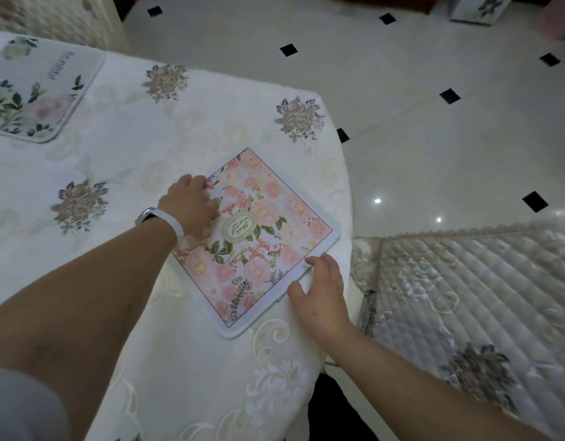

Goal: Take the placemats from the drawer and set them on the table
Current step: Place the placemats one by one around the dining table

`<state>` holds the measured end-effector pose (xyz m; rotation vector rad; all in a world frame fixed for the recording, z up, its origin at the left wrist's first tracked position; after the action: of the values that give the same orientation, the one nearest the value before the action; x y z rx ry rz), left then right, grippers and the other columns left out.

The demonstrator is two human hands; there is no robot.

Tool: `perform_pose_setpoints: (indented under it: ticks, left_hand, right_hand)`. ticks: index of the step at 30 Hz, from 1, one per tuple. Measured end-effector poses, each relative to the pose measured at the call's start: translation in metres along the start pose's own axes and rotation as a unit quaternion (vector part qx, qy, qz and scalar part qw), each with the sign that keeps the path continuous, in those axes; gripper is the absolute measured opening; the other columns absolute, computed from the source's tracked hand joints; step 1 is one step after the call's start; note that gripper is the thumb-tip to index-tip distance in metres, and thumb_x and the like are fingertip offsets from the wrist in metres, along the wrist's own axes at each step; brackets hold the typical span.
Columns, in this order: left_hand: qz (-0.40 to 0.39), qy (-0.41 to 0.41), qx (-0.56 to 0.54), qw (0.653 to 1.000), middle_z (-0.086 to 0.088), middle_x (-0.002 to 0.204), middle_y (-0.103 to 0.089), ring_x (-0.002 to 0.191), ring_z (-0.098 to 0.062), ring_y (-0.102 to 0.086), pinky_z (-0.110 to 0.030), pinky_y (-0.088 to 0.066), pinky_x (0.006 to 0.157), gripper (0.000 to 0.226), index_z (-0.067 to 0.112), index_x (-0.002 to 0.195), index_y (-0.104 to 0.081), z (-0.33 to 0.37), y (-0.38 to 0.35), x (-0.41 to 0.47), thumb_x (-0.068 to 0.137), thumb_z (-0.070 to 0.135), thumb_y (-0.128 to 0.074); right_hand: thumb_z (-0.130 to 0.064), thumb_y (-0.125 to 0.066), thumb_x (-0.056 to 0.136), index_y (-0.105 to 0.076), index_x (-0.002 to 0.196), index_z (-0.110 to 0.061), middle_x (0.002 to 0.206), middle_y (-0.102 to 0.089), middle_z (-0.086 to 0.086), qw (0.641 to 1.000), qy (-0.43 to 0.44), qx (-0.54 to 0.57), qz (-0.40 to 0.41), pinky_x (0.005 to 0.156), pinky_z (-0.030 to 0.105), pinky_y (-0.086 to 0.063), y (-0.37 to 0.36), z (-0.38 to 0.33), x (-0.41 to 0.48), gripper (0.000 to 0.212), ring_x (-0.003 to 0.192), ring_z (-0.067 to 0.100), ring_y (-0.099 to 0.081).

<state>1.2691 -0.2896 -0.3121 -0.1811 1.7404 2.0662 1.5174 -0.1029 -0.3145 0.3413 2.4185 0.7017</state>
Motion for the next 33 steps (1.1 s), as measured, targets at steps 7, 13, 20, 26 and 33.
perform_pose_setpoints:
  ticks: [7,13,20,26,33]
  left_hand:
    - [0.059,0.015,-0.005,0.998,-0.012,0.133,-0.048,0.121,-0.035,-0.045,-0.047,-0.042,0.096,0.052,0.017,0.134,-0.046,-0.021,-0.001,-0.009,0.089,0.043,-0.051]
    - [0.040,0.080,-0.024,0.996,-0.013,0.118,-0.046,0.114,-0.035,-0.042,-0.047,-0.042,0.095,0.045,0.016,0.119,-0.050,-0.039,-0.004,-0.026,0.084,0.044,-0.048]
    - [0.067,0.121,-0.151,0.979,-0.011,0.110,-0.050,0.099,-0.032,-0.056,-0.044,-0.050,0.089,0.047,0.017,0.119,-0.057,-0.063,-0.018,-0.066,0.082,0.046,-0.057]
    - [0.080,0.145,-0.278,0.946,0.001,0.080,-0.062,0.070,-0.016,-0.059,-0.027,-0.042,0.057,0.021,0.012,0.098,-0.055,-0.063,-0.032,-0.108,0.088,0.029,-0.063]
    - [0.088,0.151,-0.382,0.907,-0.001,0.083,-0.061,0.071,-0.018,-0.058,-0.028,-0.044,0.058,0.015,0.014,0.097,-0.055,-0.067,-0.043,-0.154,0.090,0.024,-0.063]
  right_hand:
    - [-0.023,-0.061,0.090,-0.042,0.137,-0.017,0.142,-0.036,0.000,0.997,0.003,0.072,0.040,0.109,0.031,-0.034,0.004,-0.015,0.013,0.051,0.131,0.014,-0.036]
    - [-0.021,-0.063,0.089,-0.035,0.143,-0.021,0.141,-0.039,0.001,0.983,-0.062,0.167,0.054,0.089,0.029,-0.042,0.011,-0.012,0.022,0.060,0.115,0.014,-0.049]
    - [-0.009,-0.059,0.091,-0.039,0.119,-0.028,0.098,-0.059,-0.009,0.965,-0.083,0.245,0.048,0.058,0.019,-0.044,0.013,-0.008,0.014,0.040,0.080,0.005,-0.061]
    - [-0.006,-0.053,0.090,-0.049,0.108,-0.017,0.087,-0.057,0.004,0.973,-0.093,0.209,0.042,0.056,0.029,-0.049,-0.001,-0.003,-0.007,0.021,0.064,0.017,-0.053]
    - [-0.004,-0.049,0.087,-0.050,0.100,-0.009,0.083,-0.057,0.011,0.978,-0.106,0.172,0.058,0.056,0.034,-0.044,-0.002,0.014,-0.035,0.015,0.065,0.023,-0.049]
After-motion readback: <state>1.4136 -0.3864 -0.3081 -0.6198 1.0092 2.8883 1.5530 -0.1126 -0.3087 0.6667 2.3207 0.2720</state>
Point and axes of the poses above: each hand's wrist, its own x-axis towards the middle knuckle, its own y-axis out of the back of the hand, z = x × y, the point moved 6 cm from there along x, towards the middle knuckle
